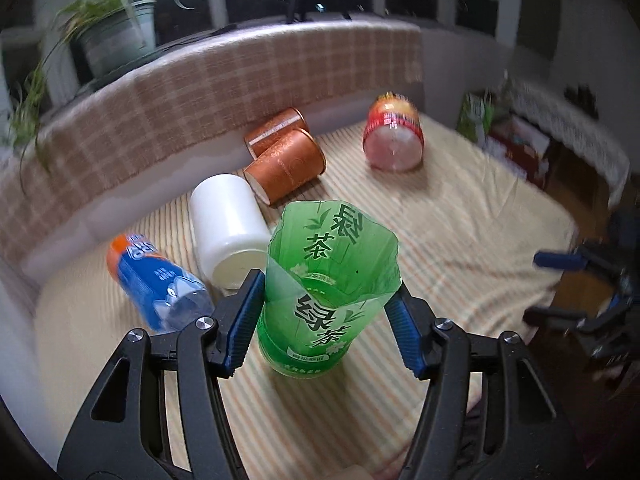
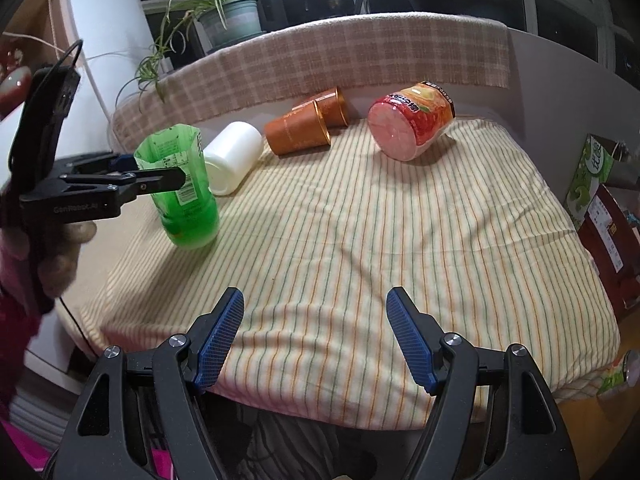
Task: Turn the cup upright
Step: 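Rotate the green bottle upright with the left gripper and lower it onto the bed, then open the left gripper and pull it back from the upright bottle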
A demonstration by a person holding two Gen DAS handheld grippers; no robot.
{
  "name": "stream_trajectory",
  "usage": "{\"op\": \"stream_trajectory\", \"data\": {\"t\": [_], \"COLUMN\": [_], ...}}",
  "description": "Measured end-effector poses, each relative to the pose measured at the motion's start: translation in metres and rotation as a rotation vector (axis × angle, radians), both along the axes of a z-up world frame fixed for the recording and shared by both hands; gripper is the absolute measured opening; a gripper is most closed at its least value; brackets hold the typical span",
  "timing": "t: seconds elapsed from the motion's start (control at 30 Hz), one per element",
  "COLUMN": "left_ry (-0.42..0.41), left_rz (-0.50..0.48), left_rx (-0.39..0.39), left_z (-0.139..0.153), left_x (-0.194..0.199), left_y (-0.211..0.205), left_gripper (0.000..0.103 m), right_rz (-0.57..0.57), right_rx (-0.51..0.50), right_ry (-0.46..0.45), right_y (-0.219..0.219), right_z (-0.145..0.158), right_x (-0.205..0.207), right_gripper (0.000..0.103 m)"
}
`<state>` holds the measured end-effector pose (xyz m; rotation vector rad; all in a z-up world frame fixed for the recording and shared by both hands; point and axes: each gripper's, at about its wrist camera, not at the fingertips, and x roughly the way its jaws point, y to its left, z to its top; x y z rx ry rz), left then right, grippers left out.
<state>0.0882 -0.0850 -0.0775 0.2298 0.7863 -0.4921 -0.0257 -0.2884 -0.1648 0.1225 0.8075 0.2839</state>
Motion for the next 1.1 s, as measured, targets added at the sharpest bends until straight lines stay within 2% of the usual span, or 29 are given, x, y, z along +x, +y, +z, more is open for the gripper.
{"op": "stream_trajectory", "data": {"t": [0.07,0.17,0.5,0.6,0.7,0.83,1.1], "left_ry": [-0.013,-0.020,-0.008,-0.011,-0.030,-0.036,-0.058], "left_rz": [0.027,0.064,0.109,0.107,0.104,0.107,0.142], "left_rx": [-0.058,-0.103,-0.161,-0.150,-0.104,-0.087,-0.047], "left_z": [0.000,-0.004,-0.020,-0.021,-0.022,-0.022,-0.016], "left_x": [-0.002,-0.001,-0.001,-0.004,-0.008,-0.012,-0.022], "left_y": [0.001,0.003,0.019,0.021,0.019,0.020,0.026], "left_gripper": [0.063,0.063,0.063,0.063,0.064,0.078,0.082], "right_rz": [0.002,0.004,0.010,0.016,0.024,0.035,0.038], "right_rx": [-0.009,-0.017,-0.015,-0.014,-0.017,-0.016,-0.008], "right_ry": [-0.003,-0.006,-0.009,-0.009,-0.012,-0.014,-0.031], "right_y": [0.001,0.003,0.005,0.007,0.011,0.016,0.021], "right_z": [0.000,0.001,0.002,0.003,0.004,0.004,0.008], "right_x": [0.000,0.000,0.000,0.000,0.000,0.000,0.001], "right_gripper": [0.074,0.074,0.074,0.074,0.074,0.074,0.074]}}
